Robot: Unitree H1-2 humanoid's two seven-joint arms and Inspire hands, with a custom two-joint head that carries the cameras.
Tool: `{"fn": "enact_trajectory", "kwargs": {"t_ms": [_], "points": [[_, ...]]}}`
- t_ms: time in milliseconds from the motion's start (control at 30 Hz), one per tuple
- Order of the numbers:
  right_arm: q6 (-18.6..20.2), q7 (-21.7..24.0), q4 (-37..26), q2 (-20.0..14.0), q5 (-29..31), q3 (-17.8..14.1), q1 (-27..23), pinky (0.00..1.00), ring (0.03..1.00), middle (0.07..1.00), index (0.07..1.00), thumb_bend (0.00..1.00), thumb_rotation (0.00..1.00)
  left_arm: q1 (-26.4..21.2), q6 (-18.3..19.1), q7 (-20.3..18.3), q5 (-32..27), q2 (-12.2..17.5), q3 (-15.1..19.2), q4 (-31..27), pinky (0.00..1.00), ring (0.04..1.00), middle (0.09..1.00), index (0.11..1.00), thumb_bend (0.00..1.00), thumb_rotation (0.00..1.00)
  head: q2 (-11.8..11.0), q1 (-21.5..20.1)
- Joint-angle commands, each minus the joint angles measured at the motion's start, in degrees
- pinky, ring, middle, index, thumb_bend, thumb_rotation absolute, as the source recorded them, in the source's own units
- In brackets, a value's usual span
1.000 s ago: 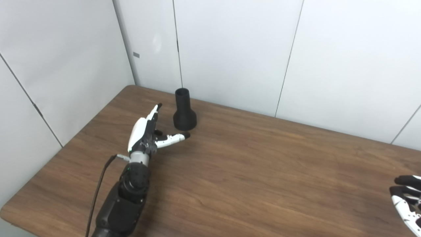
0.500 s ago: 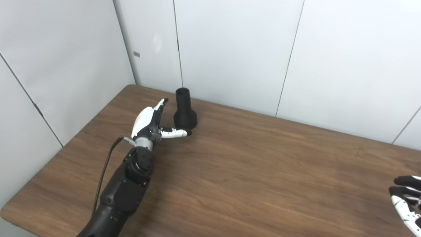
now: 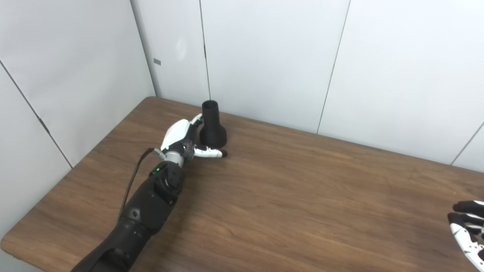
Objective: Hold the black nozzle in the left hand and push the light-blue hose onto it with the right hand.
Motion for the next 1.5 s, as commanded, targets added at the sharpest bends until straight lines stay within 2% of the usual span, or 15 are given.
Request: {"fn": "enact_trajectory", "kwargs": {"t_ms": [0, 133, 233, 400, 500, 600, 667, 900, 1067, 1200, 1300, 1367, 1467], "points": [[-0.3, 0.0, -2.5, -0.3, -0.7, -0.1, -0.8, 0.37, 0.521, 0.565, 0.517, 0.11, 0.00, -0.4, -1.1, -0.4, -0.7, -0.3, -0.2, 1.3, 1.00, 0.889, 0.873, 0.916, 1.00, 0.27, 0.0, 0.1], [0.3, 0.1, -3.1, -0.3, -0.4, 0.0, -0.7, 0.37, 0.524, 0.566, 0.518, 0.12, 0.00, -0.6, -1.6, -0.4, -0.1, -0.6, -0.5, 2.0, 1.00, 0.870, 0.848, 0.888, 1.00, 0.27, 0.2, 0.0], [-0.5, -0.1, -3.0, -0.5, -0.6, 0.0, -0.7, 0.36, 0.517, 0.559, 0.518, 0.12, 0.00, -1.3, -1.2, -1.7, -0.3, -0.3, -0.9, 3.5, 1.00, 0.874, 0.862, 0.867, 1.00, 0.31, 0.2, -0.1], [0.2, 0.0, -3.2, -0.4, -0.1, -0.2, -0.6, 0.36, 0.513, 0.569, 0.523, 0.11, 0.00, -1.2, 0.2, -2.8, -1.1, -0.4, -0.5, 3.7, 1.00, 0.845, 0.817, 0.833, 1.00, 0.28, 0.4, -0.1], [0.3, 0.1, -3.4, -0.4, 0.2, -0.2, -0.6, 0.39, 0.532, 0.576, 0.525, 0.11, 0.00, -0.8, 0.6, -2.4, -1.1, -0.5, -0.2, 3.0, 1.00, 0.837, 0.806, 0.806, 1.00, 0.26, 0.5, -0.2], [0.4, 0.1, -3.2, -0.8, -0.6, -0.2, -0.5, 0.40, 0.547, 0.583, 0.531, 0.12, 0.00, -1.2, -1.0, -0.5, -0.8, -0.6, 0.0, 5.7, 1.00, 0.819, 0.793, 0.805, 1.00, 0.27, 0.5, -0.1], [0.7, 0.2, -3.3, -0.8, -0.1, -0.3, -0.6, 0.41, 0.552, 0.587, 0.534, 0.12, 0.00, -1.1, -1.3, 0.1, -0.8, -0.8, 0.3, 5.5, 1.00, 0.808, 0.784, 0.803, 1.00, 0.27, 0.5, 0.0], [0.5, 0.2, -3.3, -1.1, 0.0, -0.3, -0.5, 0.41, 0.545, 0.583, 0.536, 0.11, 0.00, -1.6, -2.2, 0.0, -1.4, -1.0, 0.6, 7.8, 1.00, 0.829, 0.797, 0.813, 1.00, 0.26, 0.5, -0.1], [0.8, 0.2, -3.6, -1.1, -0.3, -0.2, -0.4, 0.40, 0.540, 0.577, 0.531, 0.12, 0.00, -1.3, -1.7, 0.7, 0.9, -0.7, -0.7, 6.9, 1.00, 0.832, 0.800, 0.795, 1.00, 0.23, 0.5, -0.3], [0.8, 0.3, -3.9, -1.2, -0.8, 0.0, -0.3, 0.39, 0.534, 0.573, 0.526, 0.12, 0.00, -1.1, -1.4, 2.7, 4.8, -0.3, -3.3, 7.0, 0.96, 0.780, 0.764, 0.751, 1.00, 0.26, 0.6, -0.2], [1.2, 0.4, -4.1, -1.3, -0.9, 0.0, -0.2, 0.39, 0.537, 0.577, 0.527, 0.12, 0.00, -0.7, -0.6, 3.2, 5.5, -0.7, -3.7, 6.6, 0.96, 0.790, 0.799, 0.758, 1.00, 0.26, 0.9, -0.4], [0.7, 0.4, -3.9, -1.5, -0.9, 0.0, -0.1, 0.40, 0.544, 0.581, 0.531, 0.13, 0.00, -0.8, -1.4, 3.6, 5.2, -0.9, -3.7, 7.8, 0.97, 0.811, 0.812, 0.771, 1.00, 0.26, 0.9, -0.4], [0.5, 0.5, -3.8, -1.5, -0.5, -0.1, -0.1, 0.40, 0.543, 0.582, 0.533, 0.13, 0.00, -0.1, -1.6, 3.9, 4.9, -1.2, -3.5, 6.6, 0.96, 0.807, 0.768, 0.738, 1.00, 0.26, 1.0, -0.5]]}}
